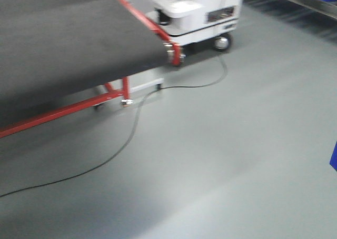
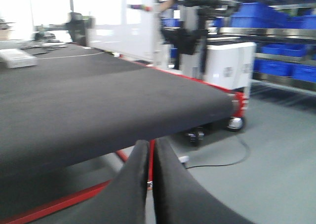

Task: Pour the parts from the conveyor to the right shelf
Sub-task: 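Drive away from the conveyor holding the block in the right gripper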

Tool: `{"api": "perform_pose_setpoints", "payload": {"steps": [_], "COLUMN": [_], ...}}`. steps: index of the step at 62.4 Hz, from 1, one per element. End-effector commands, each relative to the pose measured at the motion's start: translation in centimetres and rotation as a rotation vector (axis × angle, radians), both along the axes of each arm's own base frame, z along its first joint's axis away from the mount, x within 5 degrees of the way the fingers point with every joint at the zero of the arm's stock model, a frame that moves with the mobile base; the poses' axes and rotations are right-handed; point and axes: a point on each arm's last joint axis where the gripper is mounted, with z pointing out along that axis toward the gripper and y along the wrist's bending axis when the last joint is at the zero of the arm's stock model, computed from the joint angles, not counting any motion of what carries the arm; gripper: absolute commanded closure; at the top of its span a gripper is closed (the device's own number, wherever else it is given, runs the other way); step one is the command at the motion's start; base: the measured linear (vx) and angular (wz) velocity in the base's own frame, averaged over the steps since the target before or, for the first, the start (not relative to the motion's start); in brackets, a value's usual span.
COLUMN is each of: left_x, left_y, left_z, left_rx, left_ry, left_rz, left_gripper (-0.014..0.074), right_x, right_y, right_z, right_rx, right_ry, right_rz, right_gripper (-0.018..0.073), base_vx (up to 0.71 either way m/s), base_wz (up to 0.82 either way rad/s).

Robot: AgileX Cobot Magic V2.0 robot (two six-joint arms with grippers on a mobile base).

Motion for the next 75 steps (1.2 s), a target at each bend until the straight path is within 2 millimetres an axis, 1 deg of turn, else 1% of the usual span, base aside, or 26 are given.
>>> {"api": "perform_pose_setpoints", "payload": {"steps": [1, 47, 75], "left_x": [-0.01, -0.01, -0.01], "left_y": [-0.02, -0.02, -0.02], "left_z": [-0.28, -0.28, -0.28], "left_rx": [-0.007, -0.007, -0.007], "left_ry": [-0.057, -0.057, -0.057], "left_rz": [-0.003, -0.003, -0.003], "left_gripper": [0.0603, 0.0603, 0.0603], "right_x": [0.01, 0.01, 0.01], "right_y": [-0.12, -0.12, -0.12], "right_z": [1.63, 1.63, 1.63], "right_rx": [-0.004, -0.004, -0.004], "right_ry": [-0.098, -0.098, -0.098], "right_rz": [-0.012, -0.012, -0.012], "right_gripper": [0.0568, 0.0568, 0.0568], "base_vx": [-0.20, -0.17, -0.05], "base_wz": [-0.87, -0.68, -0.87]}}
